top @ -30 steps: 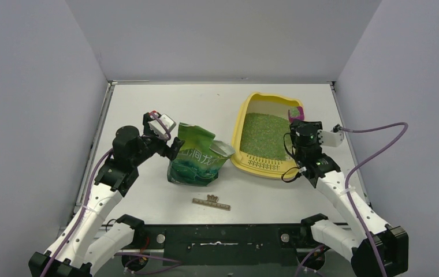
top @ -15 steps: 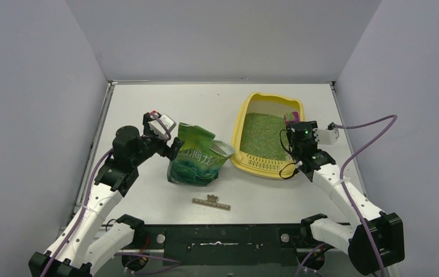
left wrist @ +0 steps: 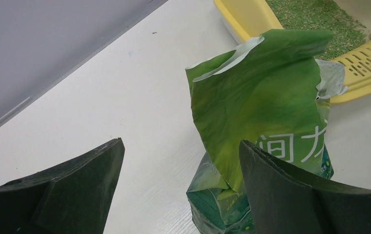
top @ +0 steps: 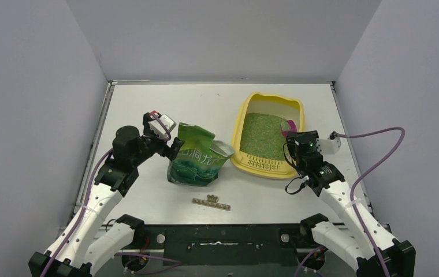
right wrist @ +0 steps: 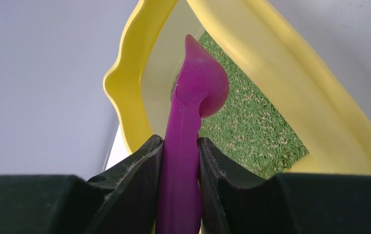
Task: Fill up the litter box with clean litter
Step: Pour the cat litter into the litter box.
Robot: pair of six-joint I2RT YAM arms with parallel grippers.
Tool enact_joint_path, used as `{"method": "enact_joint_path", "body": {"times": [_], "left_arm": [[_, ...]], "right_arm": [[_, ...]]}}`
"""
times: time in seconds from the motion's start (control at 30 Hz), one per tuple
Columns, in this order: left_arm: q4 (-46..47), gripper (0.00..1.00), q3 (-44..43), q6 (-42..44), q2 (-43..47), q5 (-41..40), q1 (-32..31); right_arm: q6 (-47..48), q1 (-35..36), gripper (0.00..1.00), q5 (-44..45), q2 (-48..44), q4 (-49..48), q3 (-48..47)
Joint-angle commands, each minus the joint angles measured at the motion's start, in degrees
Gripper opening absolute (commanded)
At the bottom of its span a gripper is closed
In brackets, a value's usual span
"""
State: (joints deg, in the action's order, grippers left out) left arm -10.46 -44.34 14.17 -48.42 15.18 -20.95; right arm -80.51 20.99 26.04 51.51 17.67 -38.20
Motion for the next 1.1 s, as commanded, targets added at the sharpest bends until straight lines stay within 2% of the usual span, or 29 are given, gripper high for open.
{"method": "enact_joint_path", "body": {"times": [0.0, 0.1, 0.23, 0.43, 0.73, 0.97, 1.07], "left_arm": [[2.72, 0.86, 0.04, 0.42, 0.81, 0.38, -0.23], [2.54, 0.86, 0.09, 0.48, 0.92, 0.30, -0.23], [2.45, 0.86, 0.06, 0.54, 0.92, 0.21, -0.23], [2.42, 0.86, 0.11, 0.68, 0.63, 0.37, -0.23], [2.20, 0.86, 0.07, 0.84, 0.79, 0.38, -0.23], [2.20, 0.86, 0.04, 0.90, 0.52, 0.55, -0.23], [2.27, 0.86, 0.06, 0.83, 0.44, 0.55, -0.23]], "right_arm": [[-0.27, 1.15, 0.00, -2.41, -4.74, 3.12, -0.21], [0.58, 1.69, 0.00, -5.38, -8.29, 6.88, 0.83], [6.97, 1.61, 0.00, -11.28, -12.19, 8.49, 1.49], [13.39, 1.17, 0.00, -22.43, -11.06, 9.39, -0.28], [14.31, -4.91, 0.00, -38.44, 1.53, -1.90, -2.23], [18.10, -9.06, 0.00, -41.10, 12.43, -7.28, -9.80], [21.18, -10.63, 0.00, -41.15, 18.04, -6.62, -14.63]]}}
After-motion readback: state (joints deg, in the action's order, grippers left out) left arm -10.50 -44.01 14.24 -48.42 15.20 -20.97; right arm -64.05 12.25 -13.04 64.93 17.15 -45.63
